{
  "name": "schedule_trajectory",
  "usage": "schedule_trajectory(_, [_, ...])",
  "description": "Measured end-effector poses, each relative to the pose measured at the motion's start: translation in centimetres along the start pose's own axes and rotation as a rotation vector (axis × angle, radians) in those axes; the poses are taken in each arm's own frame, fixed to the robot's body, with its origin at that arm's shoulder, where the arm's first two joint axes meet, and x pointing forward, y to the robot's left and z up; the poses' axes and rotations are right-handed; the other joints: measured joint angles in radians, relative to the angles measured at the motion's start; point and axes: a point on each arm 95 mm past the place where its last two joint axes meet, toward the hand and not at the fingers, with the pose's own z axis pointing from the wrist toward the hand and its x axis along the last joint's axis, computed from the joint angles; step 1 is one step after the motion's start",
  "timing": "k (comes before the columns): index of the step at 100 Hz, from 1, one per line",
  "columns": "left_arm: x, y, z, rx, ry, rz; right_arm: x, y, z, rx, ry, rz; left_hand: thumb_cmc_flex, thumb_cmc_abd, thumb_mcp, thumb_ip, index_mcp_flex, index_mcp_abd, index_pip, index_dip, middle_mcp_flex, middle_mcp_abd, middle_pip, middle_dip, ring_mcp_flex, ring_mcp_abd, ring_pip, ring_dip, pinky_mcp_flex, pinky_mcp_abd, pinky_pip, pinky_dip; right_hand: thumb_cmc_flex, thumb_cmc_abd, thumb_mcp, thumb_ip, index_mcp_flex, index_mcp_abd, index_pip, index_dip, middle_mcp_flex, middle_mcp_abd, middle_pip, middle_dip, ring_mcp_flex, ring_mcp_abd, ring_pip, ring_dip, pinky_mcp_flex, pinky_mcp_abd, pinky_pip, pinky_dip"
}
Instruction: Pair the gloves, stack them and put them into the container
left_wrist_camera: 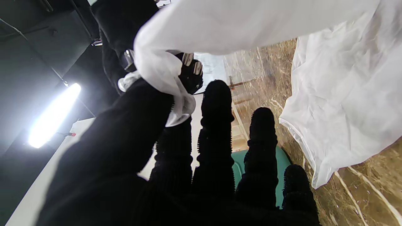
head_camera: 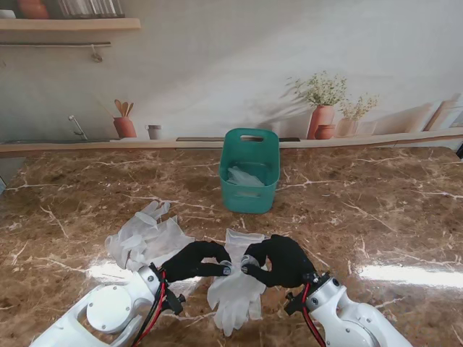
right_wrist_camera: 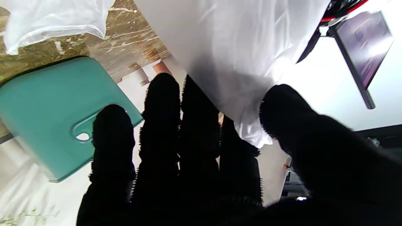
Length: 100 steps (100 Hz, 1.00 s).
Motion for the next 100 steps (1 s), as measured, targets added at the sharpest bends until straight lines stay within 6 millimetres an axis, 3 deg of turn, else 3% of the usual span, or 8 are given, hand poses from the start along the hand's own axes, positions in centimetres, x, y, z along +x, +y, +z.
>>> schedule_trajectory(5, [0.0,-0.1,-0.1,0.004,0.0,0.001,-0.1,-0.1,-0.2,-0.009,-0.012,0.008,-0.007,0.008,0.01,0.0,-0.02,-0.005,0.001,0.058,0.0,-0.002,-0.069,-0.072,-0.001,0.0,-0.021,-0.024,0.003,0.0,0.011,0.006,0.0,-0.001,0.001,0.009,0.0,0.0,0.0,-0.008,0.0,0.0,0.0,-0.002,0.0,0.0,0.0,0.0,0.0,0.0,0.0,0.0])
schedule_trajectory(17, [0.1,-0.2,-0.2,0.004,-0.005,-0.005,-0.3,-0.3,-0.4,-0.019,-0.027,0.007,-0.007,0.043,0.009,0.0,-0.083,-0.007,-0.001,0.171,0.0,0.012,-0.134,-0.401,0.027,-0.004,-0.036,-0.067,0.013,0.0,0.063,0.007,-0.017,-0.007,0.002,0.009,0.0,0.0,0.0,-0.023,-0.001,0.0,-0.01,-0.014,0.0,0.0,-0.002,0.0,-0.001,0.0,0.0,0.0])
schedule_trajectory(30, [0.3,-0.1,-0.3,0.012,-0.005,-0.017,-0.5,-0.5,-0.5,-0.045,-0.064,0.007,0.004,0.059,0.009,0.0,-0.122,-0.007,0.002,0.214,-0.001,0.026,-0.134,-0.54,0.047,-0.004,-0.039,-0.073,0.013,0.0,0.122,-0.003,-0.041,-0.006,0.002,0.009,0.001,0.0,0.0,-0.053,-0.024,0.01,-0.046,-0.043,-0.015,0.01,-0.014,-0.013,-0.005,-0.001,0.0,0.0])
schedule_trajectory(56, [0.5,-0.4,-0.3,0.056,0.008,0.035,-0.7,-0.8,-0.8,-0.142,-0.114,0.024,0.002,0.059,0.028,0.0,-0.122,-0.007,0.002,0.197,0.012,0.026,-0.142,-0.571,0.112,-0.004,-0.019,-0.073,0.016,0.008,0.265,-0.074,-0.052,0.022,0.002,0.011,0.014,0.012,-0.01,-0.066,-0.035,0.011,-0.062,-0.066,-0.015,0.013,-0.013,-0.013,-0.011,-0.005,0.003,0.012])
schedule_trajectory(67, [0.7,-0.5,-0.3,0.102,0.032,0.061,-0.5,-0.8,-0.8,-0.17,-0.104,-0.004,0.0,0.006,0.079,-0.009,-0.083,-0.009,0.025,0.069,0.103,0.026,-0.129,-0.508,0.187,-0.004,0.046,-0.051,0.016,0.03,0.383,-0.101,-0.039,0.002,-0.006,0.028,0.016,0.013,0.04,0.026,-0.033,0.01,-0.007,-0.064,-0.014,0.007,0.029,-0.013,0.016,-0.01,0.018,0.012])
schedule_trajectory(77, [1.0,-0.5,-0.3,0.139,0.064,0.099,-0.3,-0.9,-0.9,-0.18,-0.102,-0.005,-0.002,-0.034,0.104,-0.01,-0.055,-0.019,0.035,-0.003,0.156,0.02,-0.128,-0.462,0.22,-0.004,0.077,-0.03,0.024,0.043,0.463,-0.113,-0.018,-0.006,-0.023,0.028,0.016,0.013,0.065,0.218,-0.029,0.001,0.076,0.016,-0.014,-0.004,0.091,-0.013,0.039,-0.015,0.044,0.012])
schedule_trajectory(82, [1.1,-0.4,-0.3,0.138,0.07,0.104,-0.2,-0.9,-1.0,-0.177,-0.1,-0.003,-0.002,-0.046,0.104,-0.01,-0.044,-0.026,0.035,-0.027,0.171,0.018,-0.121,-0.453,0.241,-0.004,0.087,-0.023,0.025,0.052,0.479,-0.118,-0.018,-0.006,-0.024,0.022,0.026,0.013,0.065,0.272,-0.027,-0.002,0.096,0.035,0.003,-0.008,0.108,-0.013,0.049,-0.019,0.054,0.012])
schedule_trajectory(100, [2.1,0.1,-0.7,0.105,0.098,0.101,0.5,-0.6,-1.4,-0.177,-0.08,0.015,-0.002,-0.045,0.104,-0.011,-0.044,-0.028,0.036,-0.061,0.193,0.016,-0.129,-0.449,0.267,-0.004,0.099,-0.021,0.037,0.054,0.515,-0.138,-0.018,-0.006,-0.024,0.022,0.038,0.013,0.061,0.347,0.001,-0.006,0.123,0.058,0.051,-0.009,0.14,-0.012,0.104,-0.02,0.094,0.012])
